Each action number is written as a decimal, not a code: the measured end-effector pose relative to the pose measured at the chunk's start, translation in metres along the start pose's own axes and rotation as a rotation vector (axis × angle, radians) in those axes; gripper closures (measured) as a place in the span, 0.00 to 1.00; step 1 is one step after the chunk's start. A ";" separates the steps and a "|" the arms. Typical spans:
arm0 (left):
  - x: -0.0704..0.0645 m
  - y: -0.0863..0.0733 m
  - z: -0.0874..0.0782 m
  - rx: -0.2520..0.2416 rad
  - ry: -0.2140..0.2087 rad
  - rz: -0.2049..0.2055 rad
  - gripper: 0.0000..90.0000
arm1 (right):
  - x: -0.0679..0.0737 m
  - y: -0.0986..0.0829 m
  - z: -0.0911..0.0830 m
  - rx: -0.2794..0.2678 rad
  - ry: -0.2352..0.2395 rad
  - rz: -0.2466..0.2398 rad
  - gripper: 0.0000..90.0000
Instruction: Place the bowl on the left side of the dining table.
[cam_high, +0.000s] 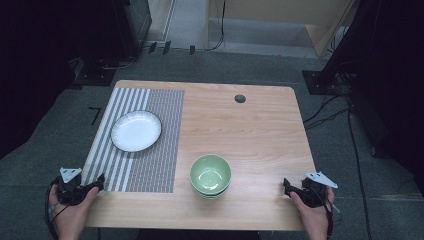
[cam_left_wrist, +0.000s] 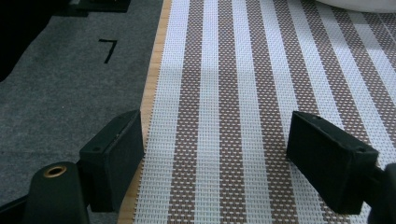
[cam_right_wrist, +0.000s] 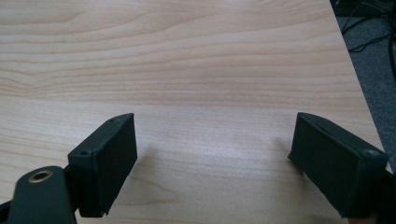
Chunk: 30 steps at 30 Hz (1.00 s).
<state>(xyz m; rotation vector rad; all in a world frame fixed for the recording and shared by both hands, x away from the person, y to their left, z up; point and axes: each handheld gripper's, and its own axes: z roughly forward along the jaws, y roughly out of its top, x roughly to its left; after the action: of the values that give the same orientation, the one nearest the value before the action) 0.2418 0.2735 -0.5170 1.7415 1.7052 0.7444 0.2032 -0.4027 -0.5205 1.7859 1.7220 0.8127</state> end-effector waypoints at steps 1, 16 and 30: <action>0.000 0.000 0.000 0.000 0.000 0.000 0.20 | 0.000 0.000 0.000 0.000 0.000 0.000 0.16; 0.000 0.000 0.000 -0.002 0.001 -0.002 0.20 | 0.018 0.014 -0.019 -0.088 0.039 0.011 0.17; -0.002 0.000 0.001 -0.005 0.010 -0.014 0.19 | 0.037 0.036 -0.037 -0.161 0.054 -0.004 0.18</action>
<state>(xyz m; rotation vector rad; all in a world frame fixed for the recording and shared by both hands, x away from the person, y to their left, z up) 0.2424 0.2717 -0.5176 1.7236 1.7191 0.7521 0.2012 -0.3691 -0.4671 1.6668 1.6430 0.9775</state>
